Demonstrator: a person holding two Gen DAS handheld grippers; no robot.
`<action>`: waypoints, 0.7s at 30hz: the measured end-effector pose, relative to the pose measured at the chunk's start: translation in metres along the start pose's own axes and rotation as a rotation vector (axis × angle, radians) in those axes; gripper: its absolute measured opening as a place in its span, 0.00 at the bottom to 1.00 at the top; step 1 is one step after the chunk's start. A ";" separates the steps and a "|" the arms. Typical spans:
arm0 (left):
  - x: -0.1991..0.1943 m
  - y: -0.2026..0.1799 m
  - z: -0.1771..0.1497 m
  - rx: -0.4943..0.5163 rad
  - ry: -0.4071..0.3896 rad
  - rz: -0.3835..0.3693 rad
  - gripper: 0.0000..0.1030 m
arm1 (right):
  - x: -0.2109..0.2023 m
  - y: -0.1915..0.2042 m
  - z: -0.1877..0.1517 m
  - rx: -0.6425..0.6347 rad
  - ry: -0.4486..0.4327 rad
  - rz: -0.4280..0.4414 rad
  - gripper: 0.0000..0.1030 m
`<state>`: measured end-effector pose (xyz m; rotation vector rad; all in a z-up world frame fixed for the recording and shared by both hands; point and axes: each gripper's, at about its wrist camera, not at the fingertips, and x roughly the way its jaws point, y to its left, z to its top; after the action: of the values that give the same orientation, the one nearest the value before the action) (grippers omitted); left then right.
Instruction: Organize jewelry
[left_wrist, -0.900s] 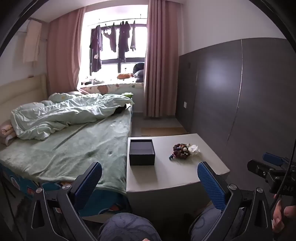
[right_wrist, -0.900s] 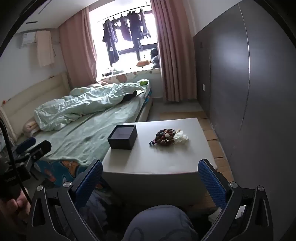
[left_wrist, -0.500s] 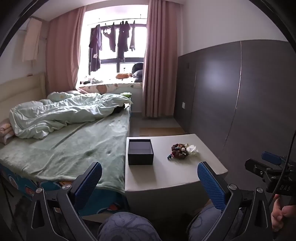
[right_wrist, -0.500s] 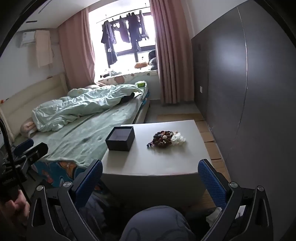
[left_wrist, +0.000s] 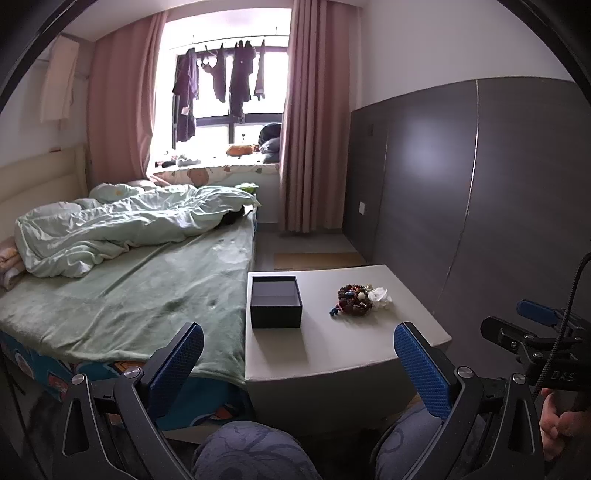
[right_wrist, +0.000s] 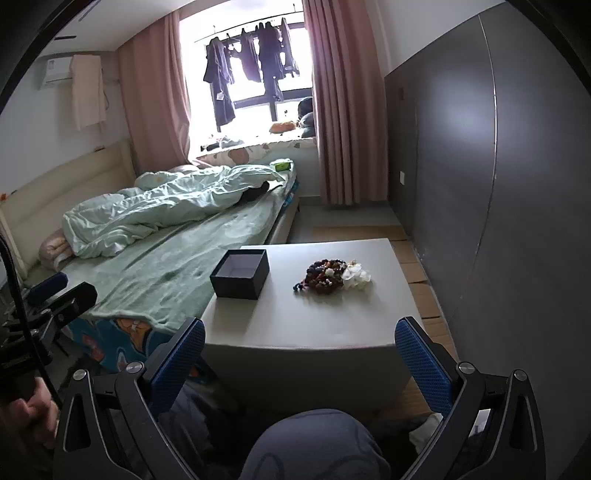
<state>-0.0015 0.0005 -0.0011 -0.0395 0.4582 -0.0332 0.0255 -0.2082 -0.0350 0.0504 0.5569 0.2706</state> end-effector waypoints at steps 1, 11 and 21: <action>0.000 -0.001 0.000 0.000 0.000 -0.001 1.00 | 0.000 0.001 0.000 -0.001 0.001 0.000 1.00; -0.001 -0.003 0.000 -0.005 0.000 -0.003 1.00 | 0.000 0.002 0.001 -0.002 0.003 0.003 1.00; -0.001 -0.003 0.000 -0.005 0.000 -0.005 1.00 | -0.002 0.003 -0.001 -0.006 0.004 0.005 1.00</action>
<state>-0.0018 -0.0024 -0.0003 -0.0454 0.4584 -0.0370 0.0229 -0.2057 -0.0342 0.0456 0.5596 0.2771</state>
